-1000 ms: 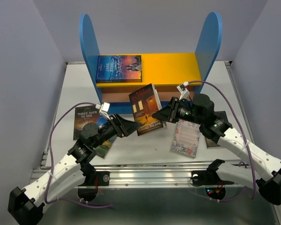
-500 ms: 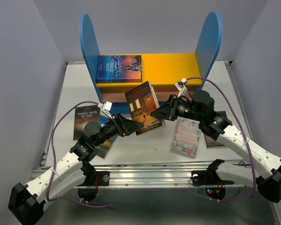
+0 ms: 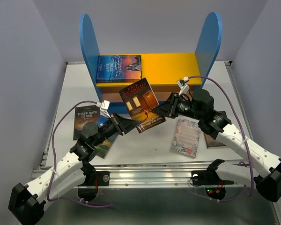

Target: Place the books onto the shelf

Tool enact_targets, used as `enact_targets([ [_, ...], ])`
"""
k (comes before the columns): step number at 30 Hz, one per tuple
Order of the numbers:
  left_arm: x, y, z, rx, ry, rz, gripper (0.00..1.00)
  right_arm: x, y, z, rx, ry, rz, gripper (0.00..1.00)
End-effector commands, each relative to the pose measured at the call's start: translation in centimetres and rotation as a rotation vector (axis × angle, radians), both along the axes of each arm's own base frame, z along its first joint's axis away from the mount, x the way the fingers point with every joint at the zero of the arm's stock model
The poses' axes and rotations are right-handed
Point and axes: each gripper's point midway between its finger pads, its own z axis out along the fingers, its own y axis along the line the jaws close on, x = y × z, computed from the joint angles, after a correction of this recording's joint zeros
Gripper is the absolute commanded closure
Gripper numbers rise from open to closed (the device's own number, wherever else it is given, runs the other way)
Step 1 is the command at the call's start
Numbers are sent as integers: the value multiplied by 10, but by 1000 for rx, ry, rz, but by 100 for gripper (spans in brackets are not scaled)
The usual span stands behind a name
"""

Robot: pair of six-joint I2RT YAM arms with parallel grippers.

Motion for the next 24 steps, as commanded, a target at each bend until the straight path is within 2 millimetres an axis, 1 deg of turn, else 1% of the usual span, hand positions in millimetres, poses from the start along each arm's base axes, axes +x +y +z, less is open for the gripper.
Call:
enact_targets([
  [1, -9, 11, 45, -106, -159, 33, 100, 14, -4, 7, -36, -55, -86, 57],
  [2, -10, 15, 51, -121, -180, 46, 100, 21, -12, 10, -55, -82, -147, 17],
  [3, -11, 17, 53, -124, -192, 51, 100, 24, -17, 9, -69, -87, -177, 17],
  [4, -13, 18, 58, -130, -204, 52, 100, 26, -22, 9, -84, -88, -206, 0],
  [5, -15, 20, 63, -132, -224, 53, 100, 32, -29, 10, -99, -102, -254, 0],
  [8, -18, 21, 75, -138, -259, 48, 100, 34, -44, 16, -130, -144, -317, 0],
  [10, -20, 22, 85, -145, -276, 45, 100, 33, -52, 16, -149, -148, -344, 0],
  [12, -20, 22, 90, -147, -284, 45, 100, 38, -64, 16, -177, -162, -406, 0],
  [13, -23, 22, 98, -148, -310, 38, 100, 39, -76, 17, -201, -170, -457, 0],
  [15, -23, 22, 106, -150, -327, 41, 100, 40, -87, 21, -218, -193, -502, 0],
  [16, -24, 24, 118, -161, -354, 46, 100, 40, -93, 22, -225, -198, -522, 0],
  [17, -23, 26, 125, -166, -365, 62, 100, 39, -98, 25, -224, -209, -543, 0],
  [18, -19, 26, 128, -157, -360, 80, 100, 38, -106, 31, -216, -226, -576, 0],
  [19, -16, 32, 149, -167, -398, 121, 100, 37, -110, 33, -215, -233, -589, 0],
  [21, -1, 32, 161, -140, -393, 177, 100, 37, -117, 38, -217, -247, -616, 0],
  [22, 1, 35, 181, -144, -415, 203, 100, 37, -118, 36, -234, -244, -618, 0],
  [23, 21, 32, 179, -121, -374, 259, 100, 37, -118, 34, -245, -238, -614, 0],
  [24, 30, 31, 183, -115, -361, 284, 100, 39, -116, 31, -270, -235, -603, 0],
])
